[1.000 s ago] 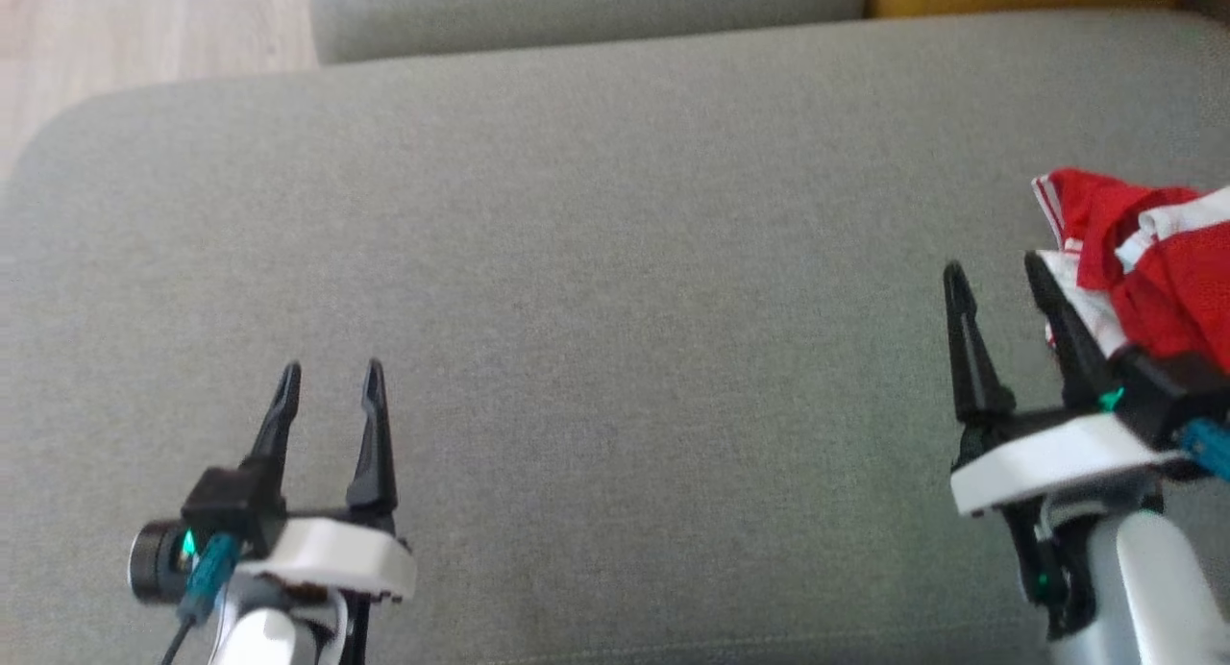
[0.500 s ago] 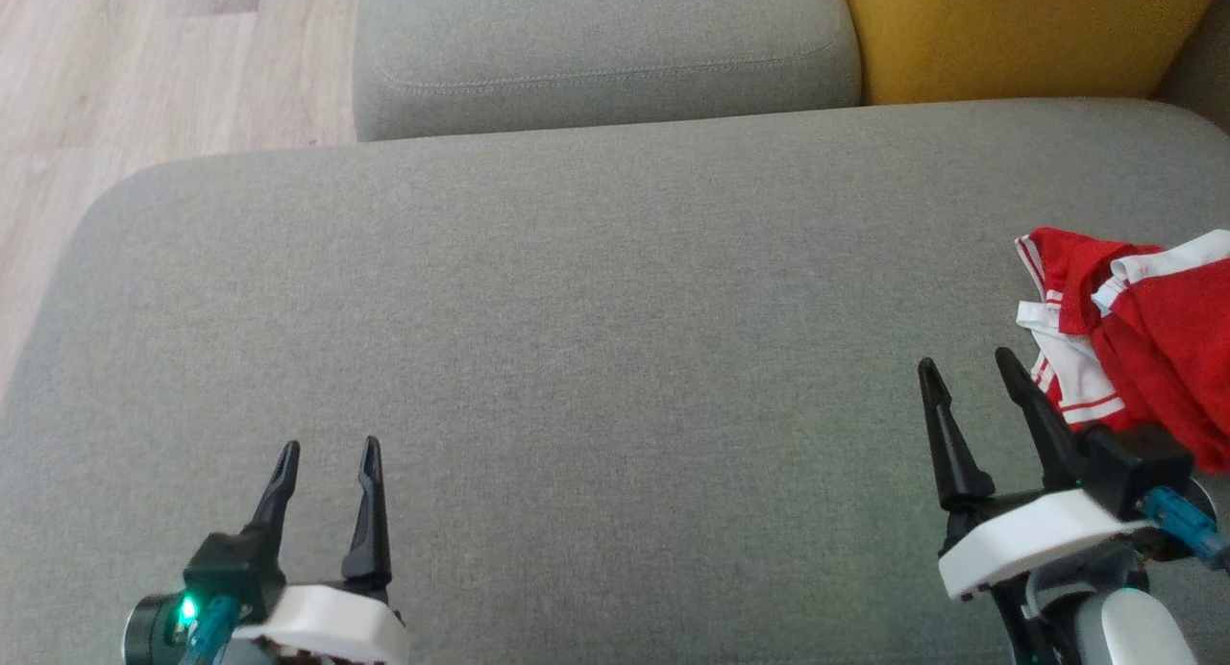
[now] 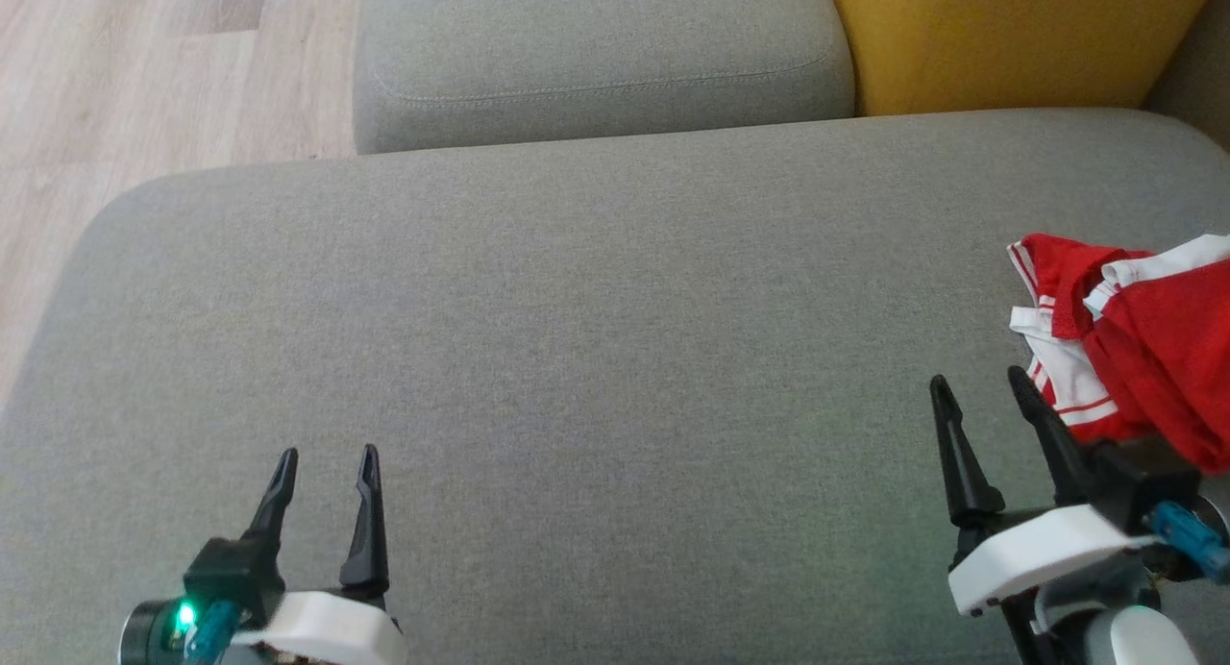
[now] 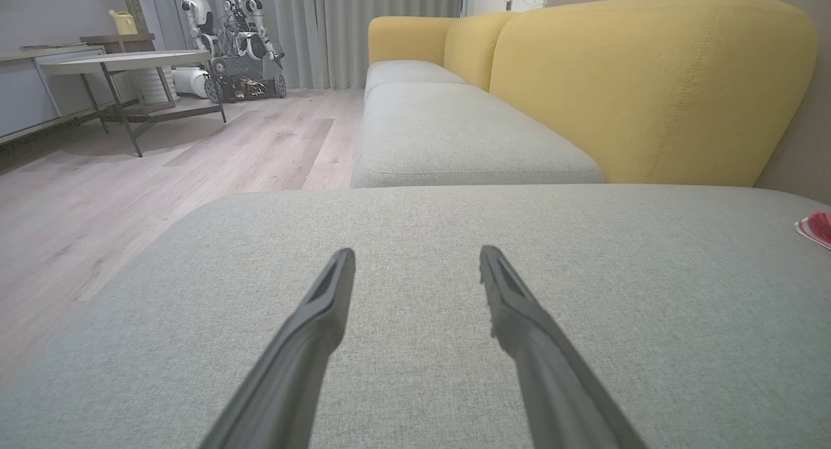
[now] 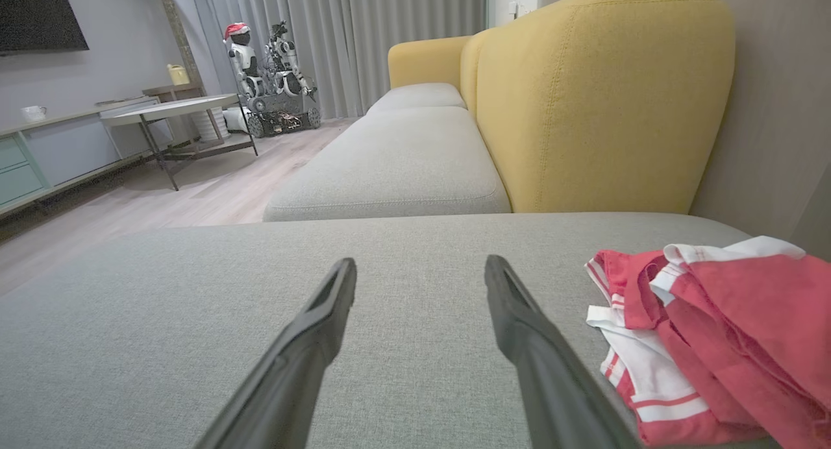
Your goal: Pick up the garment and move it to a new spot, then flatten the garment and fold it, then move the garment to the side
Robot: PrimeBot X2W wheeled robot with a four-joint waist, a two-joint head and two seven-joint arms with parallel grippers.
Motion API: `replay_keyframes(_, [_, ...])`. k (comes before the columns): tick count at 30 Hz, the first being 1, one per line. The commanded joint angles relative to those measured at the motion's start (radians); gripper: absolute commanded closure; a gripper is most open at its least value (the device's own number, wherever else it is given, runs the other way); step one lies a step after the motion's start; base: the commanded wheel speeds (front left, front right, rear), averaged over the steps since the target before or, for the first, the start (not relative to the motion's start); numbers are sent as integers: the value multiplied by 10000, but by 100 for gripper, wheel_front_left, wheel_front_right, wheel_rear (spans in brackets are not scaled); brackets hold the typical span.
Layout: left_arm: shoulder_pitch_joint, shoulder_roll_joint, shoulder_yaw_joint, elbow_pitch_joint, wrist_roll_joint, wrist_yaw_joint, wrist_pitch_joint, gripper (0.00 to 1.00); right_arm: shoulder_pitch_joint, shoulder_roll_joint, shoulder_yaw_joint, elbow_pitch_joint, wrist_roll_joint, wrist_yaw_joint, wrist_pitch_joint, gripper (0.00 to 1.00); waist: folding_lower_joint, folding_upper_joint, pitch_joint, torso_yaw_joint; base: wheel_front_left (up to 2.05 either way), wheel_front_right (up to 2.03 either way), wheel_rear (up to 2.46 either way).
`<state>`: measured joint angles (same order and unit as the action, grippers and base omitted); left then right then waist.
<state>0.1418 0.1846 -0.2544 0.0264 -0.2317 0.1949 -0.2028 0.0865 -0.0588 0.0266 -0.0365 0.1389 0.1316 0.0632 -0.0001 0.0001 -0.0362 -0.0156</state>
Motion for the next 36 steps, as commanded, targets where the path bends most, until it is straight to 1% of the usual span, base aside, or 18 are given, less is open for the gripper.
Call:
replay_keyframes(1, [-310,184,284,-406,45,64,-2,0,-300,-9,177,-429,-80,-9,18,0,1,-1,6,7,0,0,0])
replay_keyframes(35, [-458,352,87,-475,-84,178,-16,0,-206,83,-4,-482,50,-9,-22,0,1,-1,151,215,0,0,0])
replay_keyframes(36, [-3,186,-253,-63,2,161,2,100,62,123,-222,-111,23,0,0,100,1,-1,154,216,0,0,0])
